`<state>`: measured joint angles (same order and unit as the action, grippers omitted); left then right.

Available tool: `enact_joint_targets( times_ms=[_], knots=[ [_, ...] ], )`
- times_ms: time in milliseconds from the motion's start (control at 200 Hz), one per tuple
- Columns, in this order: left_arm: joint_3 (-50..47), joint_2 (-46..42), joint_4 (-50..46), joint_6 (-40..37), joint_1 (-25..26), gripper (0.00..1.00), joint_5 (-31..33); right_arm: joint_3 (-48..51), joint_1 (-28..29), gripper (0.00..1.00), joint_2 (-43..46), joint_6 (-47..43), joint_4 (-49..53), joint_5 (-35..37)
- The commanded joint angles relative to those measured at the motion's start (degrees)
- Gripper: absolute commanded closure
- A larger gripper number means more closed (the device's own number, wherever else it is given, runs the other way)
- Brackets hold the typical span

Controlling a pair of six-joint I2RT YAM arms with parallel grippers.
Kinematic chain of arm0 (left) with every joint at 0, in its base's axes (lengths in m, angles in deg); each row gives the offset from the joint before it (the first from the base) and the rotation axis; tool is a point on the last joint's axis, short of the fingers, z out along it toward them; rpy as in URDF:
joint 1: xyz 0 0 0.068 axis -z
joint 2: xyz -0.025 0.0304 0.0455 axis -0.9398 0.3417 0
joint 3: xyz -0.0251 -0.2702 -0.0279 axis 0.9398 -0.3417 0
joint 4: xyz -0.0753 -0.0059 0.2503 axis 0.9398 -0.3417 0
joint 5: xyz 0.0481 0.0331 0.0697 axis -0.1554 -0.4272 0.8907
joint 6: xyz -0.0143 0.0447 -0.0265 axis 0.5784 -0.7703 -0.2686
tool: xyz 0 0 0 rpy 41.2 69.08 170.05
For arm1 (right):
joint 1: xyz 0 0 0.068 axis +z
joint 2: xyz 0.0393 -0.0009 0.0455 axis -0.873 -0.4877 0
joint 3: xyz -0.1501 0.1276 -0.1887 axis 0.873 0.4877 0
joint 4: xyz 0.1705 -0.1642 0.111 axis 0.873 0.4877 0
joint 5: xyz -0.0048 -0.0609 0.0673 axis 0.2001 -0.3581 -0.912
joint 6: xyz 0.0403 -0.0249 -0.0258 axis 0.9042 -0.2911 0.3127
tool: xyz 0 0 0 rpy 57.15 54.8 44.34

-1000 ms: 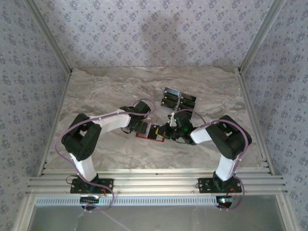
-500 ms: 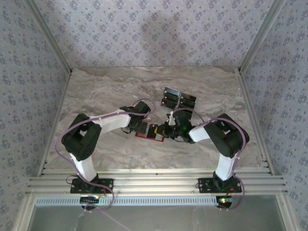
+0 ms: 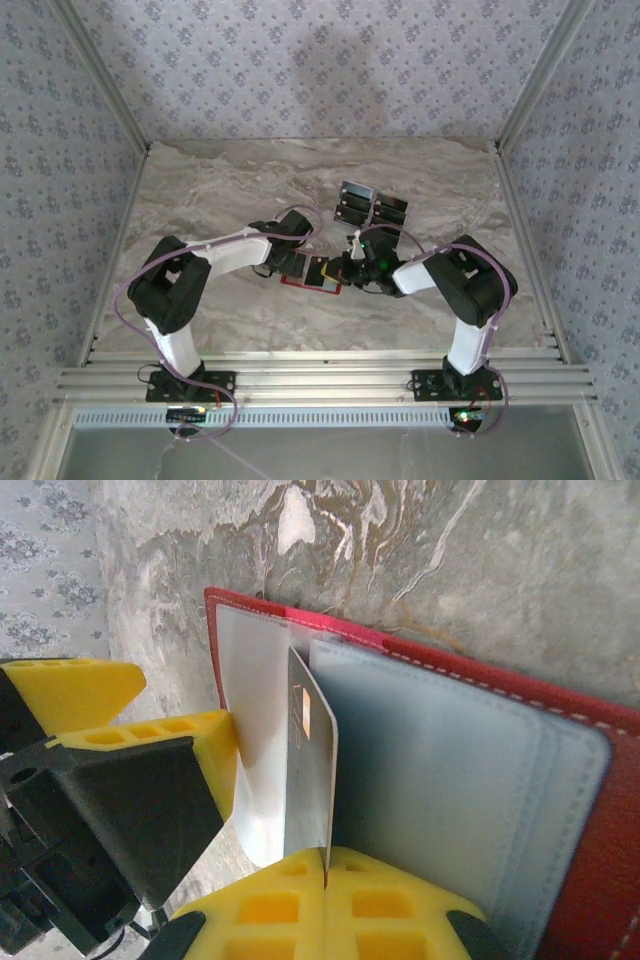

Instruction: Put the credit cards into the card holder

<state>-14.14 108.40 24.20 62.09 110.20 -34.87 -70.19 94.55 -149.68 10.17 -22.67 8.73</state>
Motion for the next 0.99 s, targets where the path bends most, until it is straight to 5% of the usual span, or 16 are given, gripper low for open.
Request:
enact_joint_targets(
  times_ms=[0,515,989],
  knots=[
    [-1.64,1.1,-2.2,0.43,-0.02,0.0,0.3,0.56,-0.8,1.0,-1.45,1.0,1.15,3.14],
    [2.84,2.2,-8.58,2.27,-0.63,0.0,7.05,0.42,-0.23,1.0,-1.75,-0.05,3.82,2.84],
    [-1.36,-0.9,-7.52,5.87,1.26,0.0,2.07,-0.73,-2.49,1.0,2.47,-8.45,18.47,2.95]
  ],
)
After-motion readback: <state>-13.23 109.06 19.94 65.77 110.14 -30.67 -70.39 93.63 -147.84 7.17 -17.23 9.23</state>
